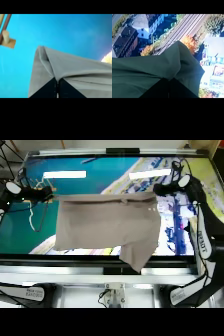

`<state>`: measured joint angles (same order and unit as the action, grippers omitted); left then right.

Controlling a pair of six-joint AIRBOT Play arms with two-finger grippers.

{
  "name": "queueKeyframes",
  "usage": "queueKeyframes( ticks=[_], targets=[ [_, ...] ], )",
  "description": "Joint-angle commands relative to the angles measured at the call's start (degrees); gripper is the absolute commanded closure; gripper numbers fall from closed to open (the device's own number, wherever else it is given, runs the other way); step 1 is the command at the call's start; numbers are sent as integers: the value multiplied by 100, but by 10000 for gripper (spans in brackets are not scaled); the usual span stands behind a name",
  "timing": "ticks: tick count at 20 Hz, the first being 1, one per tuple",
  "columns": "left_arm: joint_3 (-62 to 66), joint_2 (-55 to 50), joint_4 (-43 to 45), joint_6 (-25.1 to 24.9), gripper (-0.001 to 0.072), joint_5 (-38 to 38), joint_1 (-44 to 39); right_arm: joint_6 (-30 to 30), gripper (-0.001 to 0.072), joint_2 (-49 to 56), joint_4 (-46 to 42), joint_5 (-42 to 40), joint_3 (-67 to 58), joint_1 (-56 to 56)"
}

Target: Fold the shirts.

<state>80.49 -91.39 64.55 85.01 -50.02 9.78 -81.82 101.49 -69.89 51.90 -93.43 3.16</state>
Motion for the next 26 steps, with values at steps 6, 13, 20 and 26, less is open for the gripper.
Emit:
queueKeyframes(
  ticks=[6, 13, 20, 26],
  targets=[
    [-905, -20, -11, -289, 674, -1493, 98, -111, 647, 39, -409, 1801, 321, 11],
    [-1093, -74, -11, -229, 674, -999, 87, -415, 646, 210, -426, 1764, 345, -142],
    [-868, -59, -24, -227, 674, -1108, 195, -472, 647, 197, -710, 1928, 345, -142],
    [-890, -271, -140, -177, 674, -1220, -28, -918, 633, 227, -841, 2170, 348, -144]
  ],
)
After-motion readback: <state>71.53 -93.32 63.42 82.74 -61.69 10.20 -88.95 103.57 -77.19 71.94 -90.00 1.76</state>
